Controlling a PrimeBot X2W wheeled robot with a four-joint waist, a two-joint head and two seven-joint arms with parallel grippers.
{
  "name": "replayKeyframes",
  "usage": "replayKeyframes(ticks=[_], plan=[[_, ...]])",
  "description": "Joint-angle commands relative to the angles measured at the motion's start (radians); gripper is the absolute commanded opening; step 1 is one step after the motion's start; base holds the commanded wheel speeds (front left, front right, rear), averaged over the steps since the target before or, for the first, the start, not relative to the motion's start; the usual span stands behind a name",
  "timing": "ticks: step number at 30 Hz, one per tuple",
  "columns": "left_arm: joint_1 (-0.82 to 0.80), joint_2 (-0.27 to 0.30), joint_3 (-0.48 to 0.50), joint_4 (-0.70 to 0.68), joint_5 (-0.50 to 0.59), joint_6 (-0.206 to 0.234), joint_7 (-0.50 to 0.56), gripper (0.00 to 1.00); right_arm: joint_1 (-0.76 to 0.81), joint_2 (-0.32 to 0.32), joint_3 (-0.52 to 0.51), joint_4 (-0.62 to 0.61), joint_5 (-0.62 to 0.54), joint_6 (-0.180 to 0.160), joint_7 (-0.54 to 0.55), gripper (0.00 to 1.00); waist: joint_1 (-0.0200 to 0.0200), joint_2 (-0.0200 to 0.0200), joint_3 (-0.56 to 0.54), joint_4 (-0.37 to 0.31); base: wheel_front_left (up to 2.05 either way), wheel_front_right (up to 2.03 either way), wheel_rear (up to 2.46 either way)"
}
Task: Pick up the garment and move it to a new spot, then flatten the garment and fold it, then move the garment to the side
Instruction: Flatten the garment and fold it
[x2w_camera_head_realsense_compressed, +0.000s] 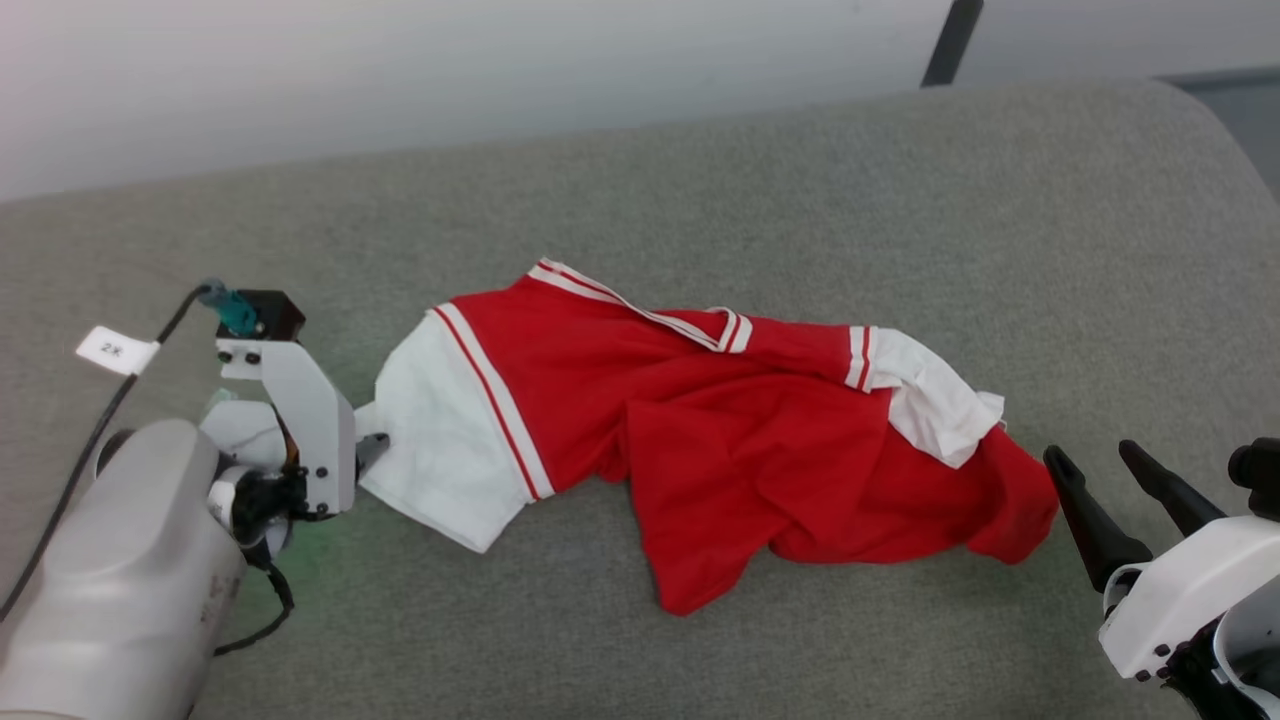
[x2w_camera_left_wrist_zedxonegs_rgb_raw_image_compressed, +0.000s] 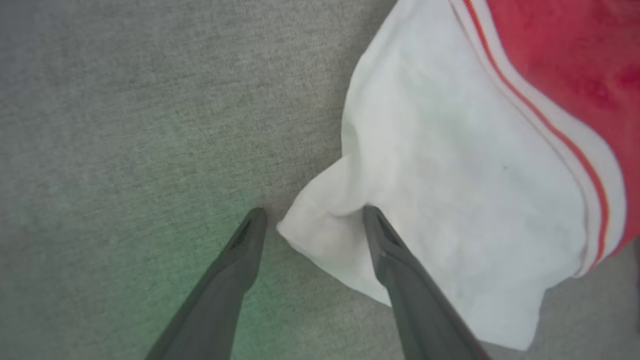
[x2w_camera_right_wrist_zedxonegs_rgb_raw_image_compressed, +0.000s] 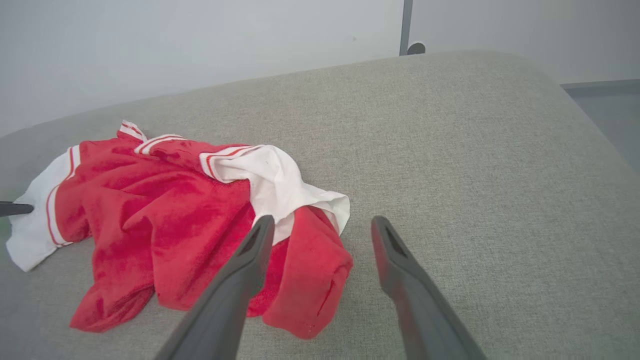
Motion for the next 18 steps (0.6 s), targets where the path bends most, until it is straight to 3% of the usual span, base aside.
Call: replayKeyframes(ticks=[1, 5, 6, 7, 8, 9, 18], plan=[[-0.010, 0.000, -0.007, 0.015, 0.000, -0.002, 0.004, 1.00, -0.012, -0.001, -0.001, 0.001, 0.003, -0.001, -0.006, 1.00, 0.0000, 0.0000, 0.025, -0.018, 0.00, 0.00, 0.00], [-0.013, -0.021, -0.018, 0.076, -0.019, -0.002, 0.019, 1.00, -0.023, -0.003, -0.003, 0.004, 0.006, -0.001, -0.007, 1.00, 0.0000, 0.0000, 0.039, -0.018, 0.00, 0.00, 0.00], [-0.015, -0.028, -0.018, 0.095, -0.026, -0.002, 0.027, 0.86, -0.024, -0.005, -0.003, 0.005, 0.005, -0.001, -0.006, 1.00, 0.0000, 0.0000, 0.041, -0.017, 0.00, 0.00, 0.00], [-0.016, -0.034, -0.017, 0.110, -0.032, -0.001, 0.034, 0.44, -0.026, -0.006, -0.003, 0.007, 0.004, -0.001, -0.004, 1.00, 0.0000, 0.0000, 0.042, -0.016, 0.00, 0.00, 0.00], [-0.020, -0.041, -0.023, 0.120, -0.031, -0.001, 0.039, 0.26, -0.030, -0.006, -0.004, 0.007, 0.005, -0.001, -0.002, 1.00, 0.0000, 0.0000, 0.043, -0.014, 0.00, 0.00, 0.00], [-0.024, -0.047, -0.029, 0.124, -0.032, -0.001, 0.038, 0.00, -0.035, -0.006, -0.005, 0.007, 0.006, -0.001, -0.001, 1.00, 0.0000, 0.0000, 0.043, -0.012, 0.00, 0.00, 0.00], [-0.059, -0.021, -0.062, 0.146, -0.048, 0.000, 0.030, 0.00, -0.035, -0.011, -0.020, 0.006, -0.003, -0.001, 0.015, 1.00, 0.0000, 0.0000, 0.028, 0.015, 0.00, 0.00, 0.00]])
